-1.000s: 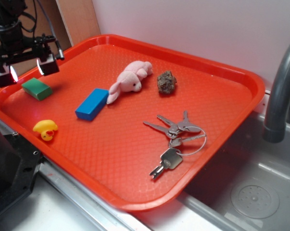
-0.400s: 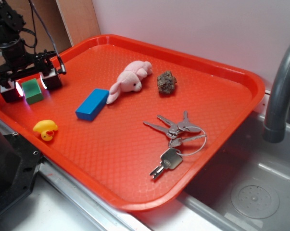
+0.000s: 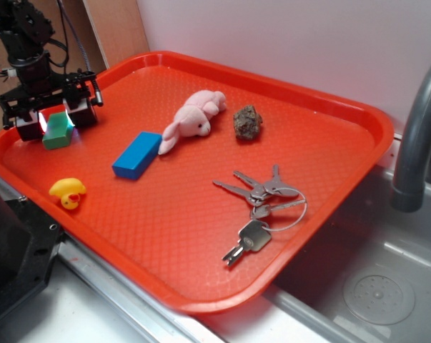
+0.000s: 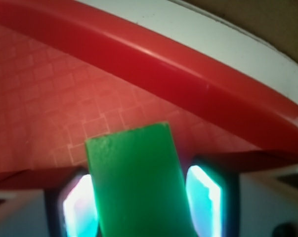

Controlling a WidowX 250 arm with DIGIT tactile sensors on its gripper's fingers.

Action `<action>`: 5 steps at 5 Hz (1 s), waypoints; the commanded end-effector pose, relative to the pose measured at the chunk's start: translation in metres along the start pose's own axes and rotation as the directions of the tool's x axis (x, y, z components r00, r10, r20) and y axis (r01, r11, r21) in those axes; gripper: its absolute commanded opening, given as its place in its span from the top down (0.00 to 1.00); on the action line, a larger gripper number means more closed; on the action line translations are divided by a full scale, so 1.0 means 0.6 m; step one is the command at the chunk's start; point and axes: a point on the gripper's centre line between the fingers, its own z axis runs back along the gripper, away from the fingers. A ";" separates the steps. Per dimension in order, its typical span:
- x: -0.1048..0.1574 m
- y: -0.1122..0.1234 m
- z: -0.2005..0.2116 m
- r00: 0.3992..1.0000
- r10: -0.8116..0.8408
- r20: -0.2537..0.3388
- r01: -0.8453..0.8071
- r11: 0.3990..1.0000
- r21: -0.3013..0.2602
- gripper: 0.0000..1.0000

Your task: Grab the green block.

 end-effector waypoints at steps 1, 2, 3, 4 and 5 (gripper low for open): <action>-0.040 -0.048 0.070 0.949 -0.308 0.071 0.315 0.941 -0.124 1.00; -0.063 -0.074 0.141 0.883 -0.456 0.116 0.469 0.870 -0.151 1.00; -0.063 -0.089 0.226 0.817 -0.565 0.118 0.577 0.799 -0.167 1.00; -0.070 -0.111 0.309 0.753 -0.644 0.137 0.655 0.752 -0.069 1.00; -0.087 -0.128 0.361 0.725 -0.676 0.136 0.689 0.718 -0.100 1.00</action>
